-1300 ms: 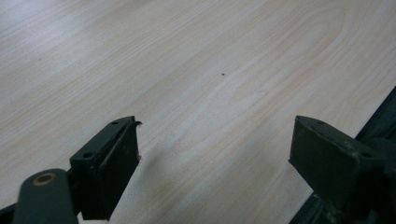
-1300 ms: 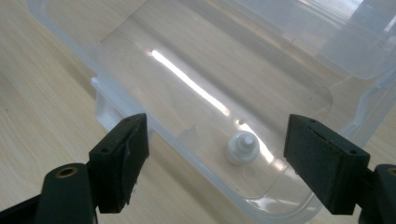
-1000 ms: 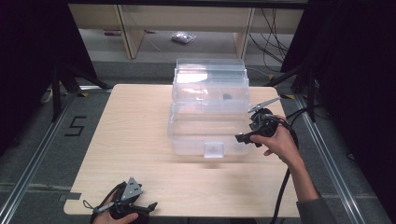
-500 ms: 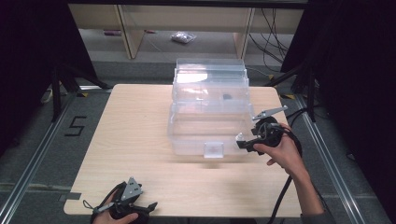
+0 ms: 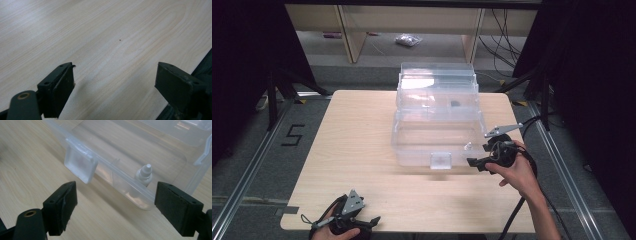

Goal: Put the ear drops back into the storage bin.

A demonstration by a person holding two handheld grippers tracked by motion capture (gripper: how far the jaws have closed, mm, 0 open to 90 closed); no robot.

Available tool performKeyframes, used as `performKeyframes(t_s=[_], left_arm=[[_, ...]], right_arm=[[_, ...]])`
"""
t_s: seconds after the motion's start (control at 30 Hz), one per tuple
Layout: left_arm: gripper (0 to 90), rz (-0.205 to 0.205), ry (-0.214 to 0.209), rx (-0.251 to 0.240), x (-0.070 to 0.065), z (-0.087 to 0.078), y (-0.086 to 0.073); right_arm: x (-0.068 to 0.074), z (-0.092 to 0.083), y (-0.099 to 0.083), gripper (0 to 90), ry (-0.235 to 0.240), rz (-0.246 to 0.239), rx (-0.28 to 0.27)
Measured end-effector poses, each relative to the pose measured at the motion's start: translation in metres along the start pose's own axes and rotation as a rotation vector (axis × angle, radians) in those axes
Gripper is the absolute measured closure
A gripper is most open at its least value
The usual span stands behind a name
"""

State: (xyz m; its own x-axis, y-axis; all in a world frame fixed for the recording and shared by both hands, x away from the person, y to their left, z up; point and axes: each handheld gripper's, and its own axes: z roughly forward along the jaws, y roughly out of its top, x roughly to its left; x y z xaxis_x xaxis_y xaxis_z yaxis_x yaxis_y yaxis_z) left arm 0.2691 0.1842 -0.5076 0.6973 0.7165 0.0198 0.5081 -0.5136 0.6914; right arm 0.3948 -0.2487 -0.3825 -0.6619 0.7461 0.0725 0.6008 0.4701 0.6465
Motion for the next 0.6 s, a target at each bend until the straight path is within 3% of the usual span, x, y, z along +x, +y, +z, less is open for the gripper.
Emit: performKeyframes(t_s=[0.07,0.13,0.17,0.3,0.33,0.4,0.43,0.6], left_arm=[[15.0,0.000,0.001,-0.001,0.000,0.000,0.000],[15.0,0.007,-0.006,0.006,0.001,-0.001,0.000],[15.0,0.042,-0.006,0.034,0.003,-0.003,0.001],[15.0,0.029,-0.008,0.023,0.002,-0.003,0.000],[15.0,0.038,-0.006,0.031,0.003,-0.003,0.001],[15.0,0.039,-0.005,0.032,0.003,-0.003,0.001],[15.0,0.038,-0.006,0.032,0.003,-0.003,0.001],[15.0,0.038,-0.006,0.032,0.003,-0.003,0.001]], right_arm=[[-0.001,0.002,-0.003,18.9,-0.010,-0.024,-0.024],[0.001,0.000,-0.004,18.8,-0.006,-0.002,-0.017],[0.002,0.001,-0.006,18.8,-0.009,-0.007,-0.036],[0.006,0.001,-0.009,18.6,-0.002,-0.001,-0.035],[0.005,0.001,-0.010,18.6,0.000,-0.022,-0.028],[0.008,0.000,-0.012,18.6,0.004,-0.003,-0.030],[0.008,-0.001,-0.013,18.5,-0.006,-0.023,-0.038],[0.012,-0.001,-0.020,18.3,0.000,-0.001,-0.051]])
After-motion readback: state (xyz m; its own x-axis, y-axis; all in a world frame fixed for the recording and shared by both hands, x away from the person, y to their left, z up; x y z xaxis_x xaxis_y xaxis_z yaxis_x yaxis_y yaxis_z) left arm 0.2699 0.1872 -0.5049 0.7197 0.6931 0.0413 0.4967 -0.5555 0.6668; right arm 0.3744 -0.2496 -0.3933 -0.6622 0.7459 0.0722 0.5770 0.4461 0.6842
